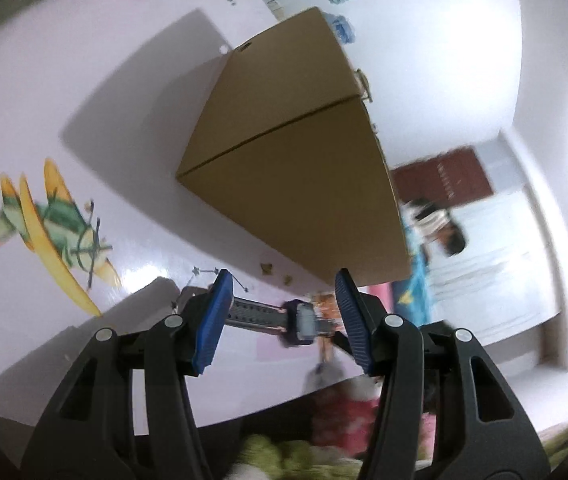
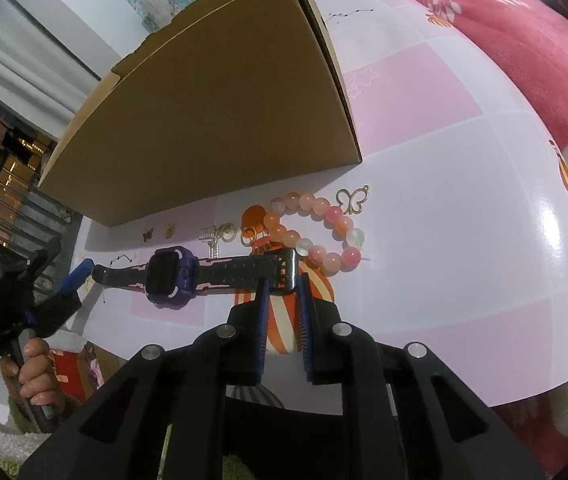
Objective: Organize jewelry
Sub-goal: 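Close the left gripper on the watch strap while the right gripper grips the strap near the face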
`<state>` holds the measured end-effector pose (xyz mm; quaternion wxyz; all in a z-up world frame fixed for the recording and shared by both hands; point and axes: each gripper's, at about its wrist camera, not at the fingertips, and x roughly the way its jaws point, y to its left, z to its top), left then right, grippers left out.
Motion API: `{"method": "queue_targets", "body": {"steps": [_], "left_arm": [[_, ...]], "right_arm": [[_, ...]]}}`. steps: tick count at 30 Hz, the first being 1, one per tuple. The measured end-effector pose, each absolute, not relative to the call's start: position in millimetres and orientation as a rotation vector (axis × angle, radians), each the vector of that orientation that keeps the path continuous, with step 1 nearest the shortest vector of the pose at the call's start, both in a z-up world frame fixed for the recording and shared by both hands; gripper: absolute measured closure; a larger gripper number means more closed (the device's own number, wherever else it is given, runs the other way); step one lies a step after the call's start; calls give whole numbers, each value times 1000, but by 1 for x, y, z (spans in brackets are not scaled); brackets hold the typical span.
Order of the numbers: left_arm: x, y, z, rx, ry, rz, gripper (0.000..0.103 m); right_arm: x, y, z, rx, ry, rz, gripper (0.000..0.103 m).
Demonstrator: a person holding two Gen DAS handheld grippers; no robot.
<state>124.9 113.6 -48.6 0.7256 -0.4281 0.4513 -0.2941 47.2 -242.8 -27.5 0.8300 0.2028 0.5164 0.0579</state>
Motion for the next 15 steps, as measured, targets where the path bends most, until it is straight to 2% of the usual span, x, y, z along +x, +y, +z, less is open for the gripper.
{"method": "queue_targets", "body": {"steps": [3,7,11,15], "left_arm": [[124,114,-55,-994,1002,-668,54],[123,104,-43,-898,1028,-658,62],[121,88,-26,-700,1023,-594,66],[116,75,-4,-459,977,-487,64]], "right_arm": [[46,-243,-27,432,1093,124,88],[46,-243,-26,433,1092,122,88],[46,-243,-26,434,1092,123,88],[46,-243,-26,432,1092,123,88]]}}
